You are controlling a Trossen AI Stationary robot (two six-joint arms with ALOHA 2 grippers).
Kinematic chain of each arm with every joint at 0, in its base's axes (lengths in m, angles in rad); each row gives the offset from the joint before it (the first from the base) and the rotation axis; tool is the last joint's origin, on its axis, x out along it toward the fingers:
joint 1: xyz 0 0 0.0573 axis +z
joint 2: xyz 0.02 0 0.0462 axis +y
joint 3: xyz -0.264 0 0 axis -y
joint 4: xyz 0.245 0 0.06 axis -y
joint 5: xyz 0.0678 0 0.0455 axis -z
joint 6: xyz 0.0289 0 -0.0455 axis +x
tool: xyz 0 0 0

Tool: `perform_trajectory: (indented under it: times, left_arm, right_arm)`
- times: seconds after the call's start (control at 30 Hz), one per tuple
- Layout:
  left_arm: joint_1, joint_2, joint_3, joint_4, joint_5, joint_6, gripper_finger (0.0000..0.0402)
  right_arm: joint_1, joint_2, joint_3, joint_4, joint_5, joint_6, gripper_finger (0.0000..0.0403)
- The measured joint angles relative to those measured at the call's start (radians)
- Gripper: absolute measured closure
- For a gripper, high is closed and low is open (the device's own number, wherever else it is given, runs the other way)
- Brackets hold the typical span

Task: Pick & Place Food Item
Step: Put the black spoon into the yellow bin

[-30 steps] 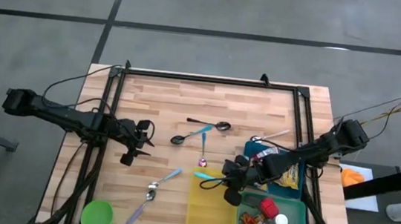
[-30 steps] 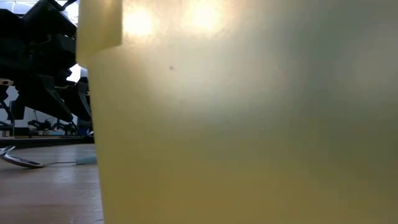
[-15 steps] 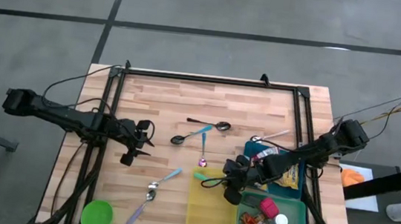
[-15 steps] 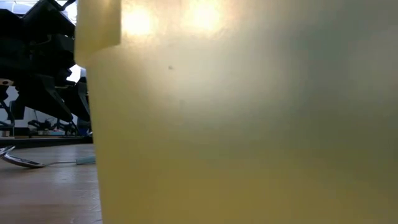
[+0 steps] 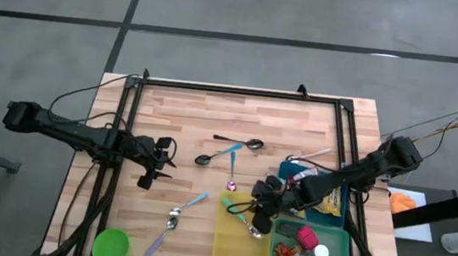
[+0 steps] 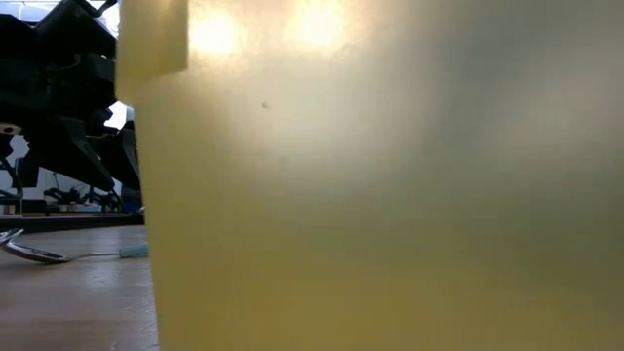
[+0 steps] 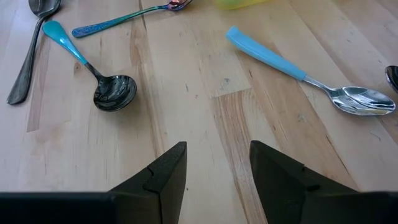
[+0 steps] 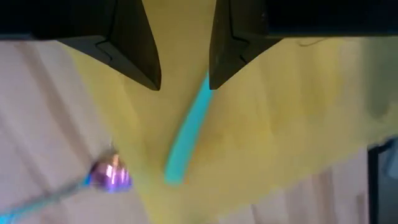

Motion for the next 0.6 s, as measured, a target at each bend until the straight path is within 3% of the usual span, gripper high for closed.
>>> perform_trajectory:
  times: [0.27,0.5,0.6]
  left_arm:
    - [0.0,0.0,0.0,0.0,0.0,0.0,0.0228]
    - [0.0,0.0,0.0,0.0,0.0,-0.002,0.0228]
    - [0.0,0.0,0.0,0.0,0.0,-0.002,0.0228]
  right_arm:
    - [-0.055,-0.005,0.131,-0.182,0.142,-0.218,0.0268]
    - [-0.216,-0.005,0.164,-0.274,0.137,-0.314,0.0268]
    - [-0.293,-0.005,0.148,-0.275,0.084,-0.38,0.0268]
